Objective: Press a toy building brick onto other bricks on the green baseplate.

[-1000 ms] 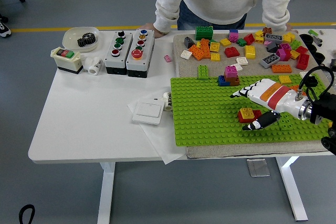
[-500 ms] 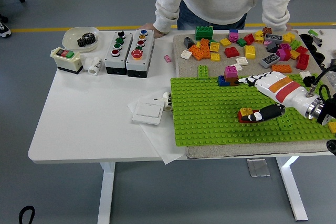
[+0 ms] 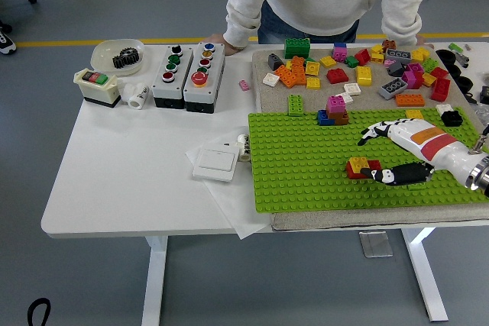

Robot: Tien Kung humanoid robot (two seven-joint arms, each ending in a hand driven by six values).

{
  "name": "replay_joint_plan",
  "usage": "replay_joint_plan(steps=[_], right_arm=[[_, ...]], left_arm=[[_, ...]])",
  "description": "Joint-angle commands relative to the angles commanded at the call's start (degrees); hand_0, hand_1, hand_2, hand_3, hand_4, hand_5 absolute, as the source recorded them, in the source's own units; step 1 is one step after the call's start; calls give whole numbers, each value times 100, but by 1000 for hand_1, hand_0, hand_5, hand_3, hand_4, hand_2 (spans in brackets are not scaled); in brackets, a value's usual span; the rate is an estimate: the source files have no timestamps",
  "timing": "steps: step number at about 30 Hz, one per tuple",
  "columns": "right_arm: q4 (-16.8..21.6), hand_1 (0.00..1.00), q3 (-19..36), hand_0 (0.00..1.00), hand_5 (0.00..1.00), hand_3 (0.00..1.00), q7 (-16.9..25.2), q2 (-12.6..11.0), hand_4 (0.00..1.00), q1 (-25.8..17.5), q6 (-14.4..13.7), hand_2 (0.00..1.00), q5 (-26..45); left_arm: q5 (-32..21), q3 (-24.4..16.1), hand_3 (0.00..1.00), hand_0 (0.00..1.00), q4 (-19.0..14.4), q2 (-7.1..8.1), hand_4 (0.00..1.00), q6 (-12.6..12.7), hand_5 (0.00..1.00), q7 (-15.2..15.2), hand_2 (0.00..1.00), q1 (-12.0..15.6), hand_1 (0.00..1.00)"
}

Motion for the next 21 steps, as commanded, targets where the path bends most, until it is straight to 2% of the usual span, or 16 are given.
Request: replay_joint_plan(steps=[10, 21], right_arm=[[146, 726, -199, 761, 560, 630, 167, 6, 746, -36, 87, 757, -424], [-119, 724, -431, 761, 557, 627, 174, 203, 752, 103, 49, 757, -705]], left_arm=[[-5, 8, 598, 766, 4, -10, 670, 41, 599, 0, 733, -11, 760], [10, 12, 598, 768, -2, -11, 669, 44, 597, -3, 733, -17, 760]])
